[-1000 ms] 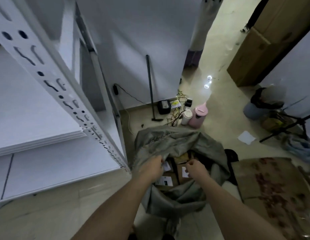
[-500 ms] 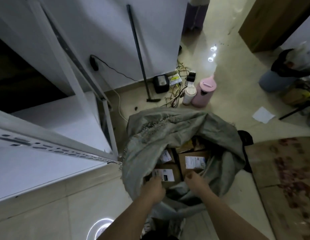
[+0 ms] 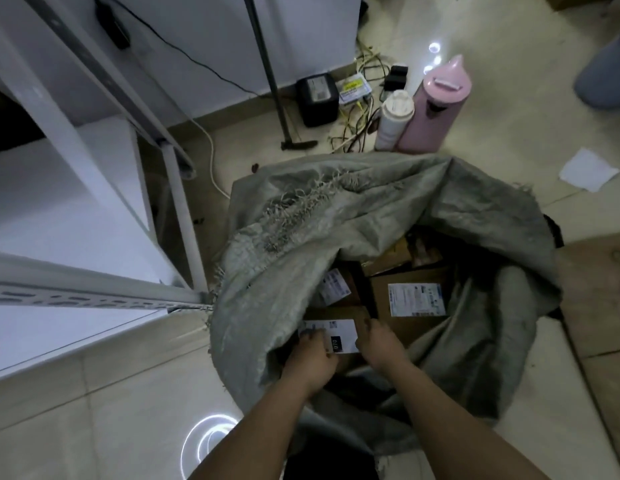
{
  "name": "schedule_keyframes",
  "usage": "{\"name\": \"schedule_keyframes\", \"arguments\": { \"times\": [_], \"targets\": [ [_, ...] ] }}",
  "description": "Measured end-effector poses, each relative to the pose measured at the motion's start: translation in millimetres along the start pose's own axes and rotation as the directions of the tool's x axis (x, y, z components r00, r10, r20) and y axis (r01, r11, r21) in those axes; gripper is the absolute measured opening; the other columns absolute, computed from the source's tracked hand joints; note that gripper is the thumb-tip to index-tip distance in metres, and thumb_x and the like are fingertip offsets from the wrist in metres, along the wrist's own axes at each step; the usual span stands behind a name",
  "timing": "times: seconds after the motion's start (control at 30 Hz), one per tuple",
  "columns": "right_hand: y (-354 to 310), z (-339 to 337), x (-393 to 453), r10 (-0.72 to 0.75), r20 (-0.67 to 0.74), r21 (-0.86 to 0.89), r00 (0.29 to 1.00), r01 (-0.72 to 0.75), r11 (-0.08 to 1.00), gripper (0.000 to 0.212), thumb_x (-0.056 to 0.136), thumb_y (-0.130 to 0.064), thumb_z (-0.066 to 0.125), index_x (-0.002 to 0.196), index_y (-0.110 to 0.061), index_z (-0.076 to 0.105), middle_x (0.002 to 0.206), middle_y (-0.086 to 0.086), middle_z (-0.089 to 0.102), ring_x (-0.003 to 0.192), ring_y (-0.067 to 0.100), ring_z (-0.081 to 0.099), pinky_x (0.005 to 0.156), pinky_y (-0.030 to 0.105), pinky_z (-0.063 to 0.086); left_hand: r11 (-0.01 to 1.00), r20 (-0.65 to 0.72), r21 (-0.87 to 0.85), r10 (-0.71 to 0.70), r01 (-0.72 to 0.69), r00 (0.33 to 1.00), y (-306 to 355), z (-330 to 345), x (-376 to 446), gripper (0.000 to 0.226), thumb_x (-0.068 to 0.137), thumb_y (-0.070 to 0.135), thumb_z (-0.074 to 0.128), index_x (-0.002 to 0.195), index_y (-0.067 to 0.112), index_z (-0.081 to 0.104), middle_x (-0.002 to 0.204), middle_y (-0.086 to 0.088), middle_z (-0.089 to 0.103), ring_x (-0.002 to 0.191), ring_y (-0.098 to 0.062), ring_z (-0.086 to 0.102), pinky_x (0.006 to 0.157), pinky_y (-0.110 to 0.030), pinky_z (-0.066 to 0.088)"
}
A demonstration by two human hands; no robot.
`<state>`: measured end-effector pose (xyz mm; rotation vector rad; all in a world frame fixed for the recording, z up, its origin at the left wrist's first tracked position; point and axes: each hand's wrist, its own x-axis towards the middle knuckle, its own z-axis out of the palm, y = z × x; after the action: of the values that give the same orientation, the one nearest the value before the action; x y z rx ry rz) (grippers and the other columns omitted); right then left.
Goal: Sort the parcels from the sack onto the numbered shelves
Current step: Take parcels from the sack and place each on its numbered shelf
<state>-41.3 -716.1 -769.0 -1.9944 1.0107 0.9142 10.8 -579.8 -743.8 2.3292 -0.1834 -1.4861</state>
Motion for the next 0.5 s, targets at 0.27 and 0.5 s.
{"name": "schedule_keyframes", "arguments": {
  "times": [0.27, 0.5],
  "targets": [
    [14, 23, 14, 0.194, 0.041, -0.139, 0.980, -0.187, 0.973, 0.067, 0.097, -0.039, 0.045, 0.147, -0.006, 0.017, 0.145, 0.016, 0.036, 0.127, 0.031, 0.044, 0.100, 0.037, 0.041, 0.934, -0.008, -0.307, -0.192, 0.181, 0.981, -48, 16, 20, 0.059, 0.099, 0.037, 0.042, 0.152, 0.023, 0.021, 0.158, -0.005, 0.023, 0.144, -0.023, 0.023, 0.119, -0.039, 0.019],
    [16, 8, 32, 0.310, 0.145, 0.146, 0.940, -0.330, 0.933, 0.058, 0.095, -0.039, 0.046, 0.140, -0.001, 0.043, 0.138, 0.016, 0.049, 0.127, 0.033, 0.046, 0.107, 0.038, 0.038, 0.842, -0.027, -0.512, -0.211, 0.168, 0.977, -28, 1, 12, 0.065, 0.095, 0.049, 0.046, 0.150, 0.021, 0.024, 0.156, 0.007, 0.012, 0.144, -0.017, 0.016, 0.117, -0.028, 0.013]
  ]
}}
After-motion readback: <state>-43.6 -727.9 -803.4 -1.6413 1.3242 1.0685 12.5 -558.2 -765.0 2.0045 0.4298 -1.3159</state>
